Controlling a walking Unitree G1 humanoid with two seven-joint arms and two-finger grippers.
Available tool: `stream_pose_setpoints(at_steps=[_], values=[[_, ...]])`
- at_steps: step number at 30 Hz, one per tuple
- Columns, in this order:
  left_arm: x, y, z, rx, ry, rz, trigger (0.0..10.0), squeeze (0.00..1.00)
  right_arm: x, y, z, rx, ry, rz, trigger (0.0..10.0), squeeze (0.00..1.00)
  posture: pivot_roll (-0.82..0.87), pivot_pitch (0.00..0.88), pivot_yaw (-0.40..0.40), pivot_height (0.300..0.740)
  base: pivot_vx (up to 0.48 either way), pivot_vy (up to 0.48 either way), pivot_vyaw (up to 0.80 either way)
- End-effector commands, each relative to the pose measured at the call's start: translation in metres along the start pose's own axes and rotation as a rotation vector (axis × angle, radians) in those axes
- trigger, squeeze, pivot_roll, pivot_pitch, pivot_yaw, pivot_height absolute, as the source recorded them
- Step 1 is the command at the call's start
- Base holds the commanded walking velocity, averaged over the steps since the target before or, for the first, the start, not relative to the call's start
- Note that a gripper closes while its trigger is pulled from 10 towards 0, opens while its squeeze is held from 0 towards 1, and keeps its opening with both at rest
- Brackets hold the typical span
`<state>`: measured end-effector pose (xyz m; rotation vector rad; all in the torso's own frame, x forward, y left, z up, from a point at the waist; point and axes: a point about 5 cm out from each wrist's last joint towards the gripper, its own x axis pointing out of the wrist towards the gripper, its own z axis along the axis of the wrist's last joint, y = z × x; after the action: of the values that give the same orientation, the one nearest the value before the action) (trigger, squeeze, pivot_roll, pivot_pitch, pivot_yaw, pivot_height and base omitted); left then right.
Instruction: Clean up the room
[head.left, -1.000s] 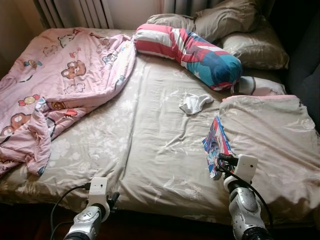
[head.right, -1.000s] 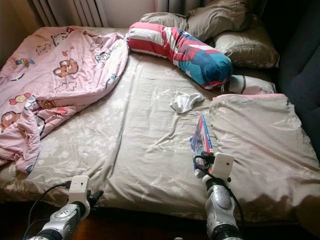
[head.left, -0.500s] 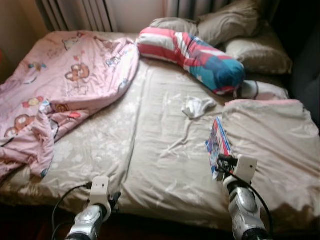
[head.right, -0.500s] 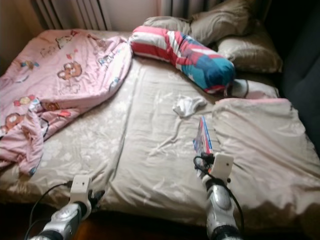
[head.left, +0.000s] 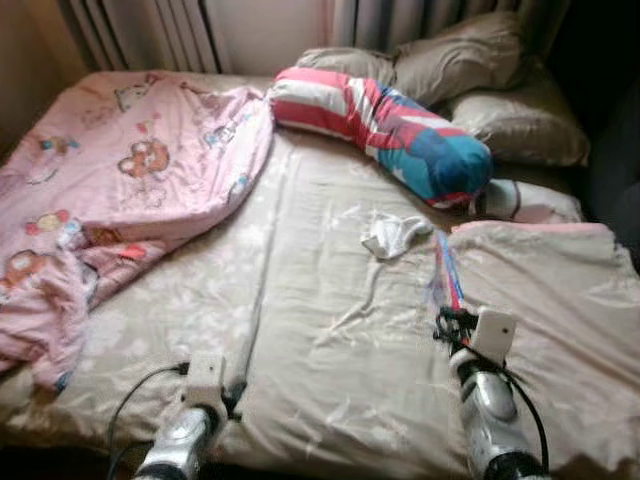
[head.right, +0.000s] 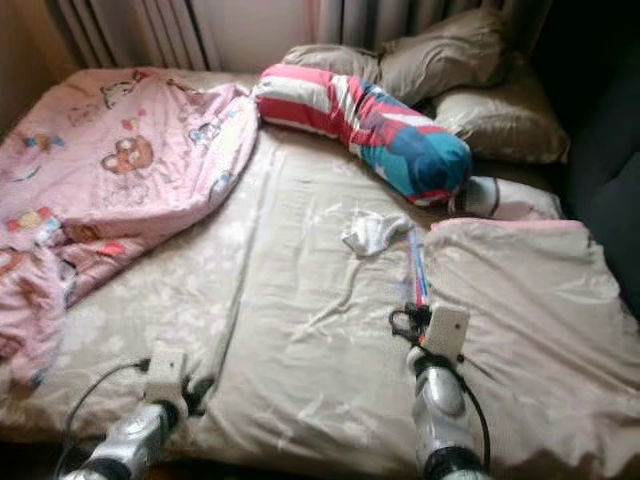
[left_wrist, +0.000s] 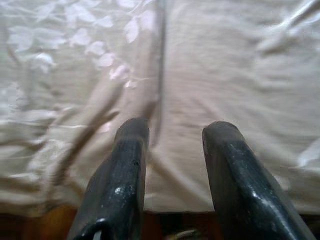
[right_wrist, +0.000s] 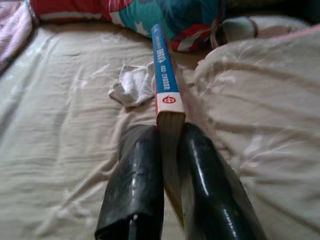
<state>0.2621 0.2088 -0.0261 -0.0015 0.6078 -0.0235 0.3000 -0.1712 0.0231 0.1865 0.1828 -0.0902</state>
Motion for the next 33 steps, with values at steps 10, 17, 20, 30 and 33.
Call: stream_pose_setpoints(at_steps=[10,17,20,30,33], values=[[-0.001,-0.005,-0.007,0.002,0.02,-0.012,10.0,0.0,-0.002,0.003,-0.006,0.018,0.037,0.074,10.0,0.0,-0.06,0.168,0.013,0.74,0.0,0.0,-0.23],[-0.001,-0.006,-0.006,0.007,0.016,-0.017,10.0,0.0,-0.001,0.006,-0.005,0.005,0.045,0.116,10.0,0.0,-0.07,0.176,0.018,0.74,0.0,0.0,0.0],[-0.001,-0.006,-0.006,0.008,0.016,-0.017,10.0,0.0,0.0,0.005,-0.002,0.005,0.028,0.101,10.0,0.0,-0.07,0.177,0.019,0.74,0.0,0.0,0.0],[-0.001,-0.006,-0.008,0.01,0.022,-0.018,10.0,0.0,0.001,0.003,-0.005,-0.025,0.071,0.085,10.0,0.0,-0.07,0.183,0.022,0.731,0.0,0.0,0.0],[-0.001,-0.006,-0.008,0.011,0.022,-0.019,10.0,0.0,0.001,0.002,-0.005,-0.025,0.068,0.08,10.0,0.0,-0.07,0.184,0.022,0.711,0.0,0.0,0.0]])
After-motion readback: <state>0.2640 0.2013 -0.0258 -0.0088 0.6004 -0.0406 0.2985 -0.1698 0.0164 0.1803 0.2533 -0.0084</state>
